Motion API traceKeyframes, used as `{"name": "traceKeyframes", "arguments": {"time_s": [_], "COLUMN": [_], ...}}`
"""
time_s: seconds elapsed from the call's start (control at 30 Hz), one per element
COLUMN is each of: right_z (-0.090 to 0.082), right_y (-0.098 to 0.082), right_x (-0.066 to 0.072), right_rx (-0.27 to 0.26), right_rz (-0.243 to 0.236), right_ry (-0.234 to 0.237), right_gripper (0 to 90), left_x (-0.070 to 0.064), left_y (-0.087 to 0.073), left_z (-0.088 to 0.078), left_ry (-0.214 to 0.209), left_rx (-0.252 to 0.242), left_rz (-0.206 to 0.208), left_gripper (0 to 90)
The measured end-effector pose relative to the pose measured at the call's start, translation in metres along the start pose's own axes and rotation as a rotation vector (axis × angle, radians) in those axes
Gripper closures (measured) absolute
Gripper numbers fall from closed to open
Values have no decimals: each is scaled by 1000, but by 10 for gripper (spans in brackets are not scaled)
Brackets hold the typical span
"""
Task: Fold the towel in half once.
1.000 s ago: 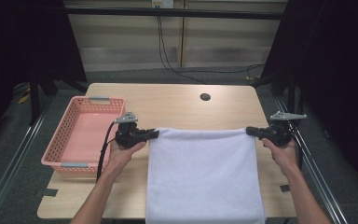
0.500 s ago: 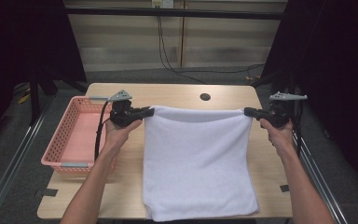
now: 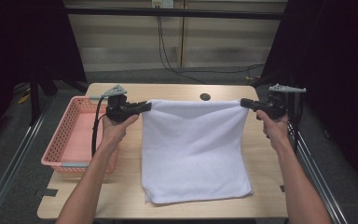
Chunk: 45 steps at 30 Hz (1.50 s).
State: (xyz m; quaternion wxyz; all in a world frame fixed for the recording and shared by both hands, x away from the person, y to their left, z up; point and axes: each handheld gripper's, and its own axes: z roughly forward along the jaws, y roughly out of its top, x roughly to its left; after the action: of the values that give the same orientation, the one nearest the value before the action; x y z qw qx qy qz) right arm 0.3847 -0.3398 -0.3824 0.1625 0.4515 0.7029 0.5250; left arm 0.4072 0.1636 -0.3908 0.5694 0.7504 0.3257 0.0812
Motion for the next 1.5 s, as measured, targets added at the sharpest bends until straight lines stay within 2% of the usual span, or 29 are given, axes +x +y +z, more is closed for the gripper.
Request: {"name": "traceKeyframes", "arguments": {"time_s": [0.03,0.2,0.27,0.33,0.4,0.47,0.53,0.57,0.73,0.77,0.83,0.93,1.0,1.1,1.13,1.27,1.33,1.4,1.43,1.5], "right_z": [-5,-28,-36,-46,-55,-61,-68,-71,-83,-86,-89,-91,-91,-92,-93,-97,-102,-108,-110,-108], "right_y": [-2,-15,-21,-32,-46,-59,-71,-77,-100,-105,-117,-138,-152,-164,-166,-173,-174,-173,-171,-166], "right_x": [2,15,22,30,35,39,44,47,65,69,75,78,77,76,76,80,82,82,82,79], "right_rx": [-5,-21,-26,-32,-43,-27,-16,-5,58,73,110,192,244,311,323,367,363,324,308,286], "right_rz": [4,-4,-8,-9,9,5,7,6,-25,-34,-51,-48,-55,-65,-62,-77,-82,-71,-61,-52], "right_ry": [10,57,77,78,106,107,117,119,132,119,123,129,123,131,136,149,150,158,140,121], "right_gripper": [866,865,863,862,862,862,862,862,857,853,850,835,806,805,804,764,718,636,606,585], "left_x": [-3,-24,-33,-41,-46,-52,-58,-62,-76,-78,-81,-82,-81,-84,-86,-91,-91,-88,-87,-84], "left_y": [-4,-17,-22,-29,-40,-51,-64,-70,-92,-97,-109,-128,-137,-142,-144,-146,-142,-137,-134,-127], "left_z": [-4,-24,-30,-37,-43,-48,-54,-57,-72,-74,-77,-75,-73,-75,-76,-79,-82,-87,-88,-82], "left_ry": [-16,-33,-46,-71,-79,-79,-101,-90,-122,-131,-123,-137,-181,-210,-229,-253,-272,-308,-300,-231], "left_rx": [2,-10,-1,-1,10,29,40,58,91,100,150,223,285,328,334,380,371,305,284,281], "left_rz": [1,30,46,64,48,48,43,55,29,21,27,13,5,15,20,53,50,10,-5,12], "left_gripper": [816,814,810,803,806,806,807,807,802,796,788,779,806,807,810,799,756,731,713,670]}}
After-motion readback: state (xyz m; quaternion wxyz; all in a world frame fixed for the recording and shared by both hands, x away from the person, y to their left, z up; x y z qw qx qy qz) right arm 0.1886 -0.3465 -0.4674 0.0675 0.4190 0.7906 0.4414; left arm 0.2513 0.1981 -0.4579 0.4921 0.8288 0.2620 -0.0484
